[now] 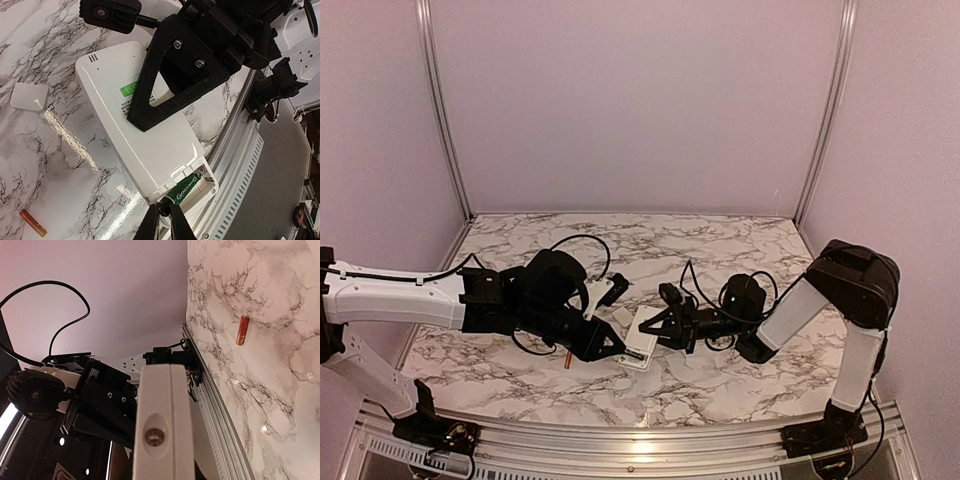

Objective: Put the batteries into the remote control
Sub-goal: Load the battery into the battery compartment.

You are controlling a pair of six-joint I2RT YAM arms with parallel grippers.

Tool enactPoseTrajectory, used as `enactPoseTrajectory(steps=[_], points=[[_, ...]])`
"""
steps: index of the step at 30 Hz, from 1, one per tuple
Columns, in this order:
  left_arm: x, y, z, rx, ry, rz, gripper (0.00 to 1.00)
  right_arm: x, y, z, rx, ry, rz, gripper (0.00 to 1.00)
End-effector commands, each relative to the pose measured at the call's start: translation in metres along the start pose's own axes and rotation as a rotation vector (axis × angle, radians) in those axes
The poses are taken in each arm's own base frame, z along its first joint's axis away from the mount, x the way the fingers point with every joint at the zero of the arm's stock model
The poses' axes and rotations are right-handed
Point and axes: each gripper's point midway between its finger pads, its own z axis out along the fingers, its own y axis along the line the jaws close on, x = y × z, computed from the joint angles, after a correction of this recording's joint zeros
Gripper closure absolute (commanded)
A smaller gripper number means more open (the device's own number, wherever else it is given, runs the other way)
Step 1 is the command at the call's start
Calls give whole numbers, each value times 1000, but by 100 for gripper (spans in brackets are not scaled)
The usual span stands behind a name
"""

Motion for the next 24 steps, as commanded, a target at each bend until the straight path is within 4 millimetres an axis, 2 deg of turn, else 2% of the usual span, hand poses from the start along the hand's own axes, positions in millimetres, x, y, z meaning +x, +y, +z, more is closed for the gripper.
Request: enactPoseTrajectory(steps=[1,14,24], points=[[-10,-11,3,18,-17,25,92,0,35,-4,-121,-14,-151,100],[6,-10,16,-18,61,50,94,-2,40,-3,-133,-16,-161,100],[13,-3,29,-107,121,83,95,-2,48,-3,-145,-16,-177,100]])
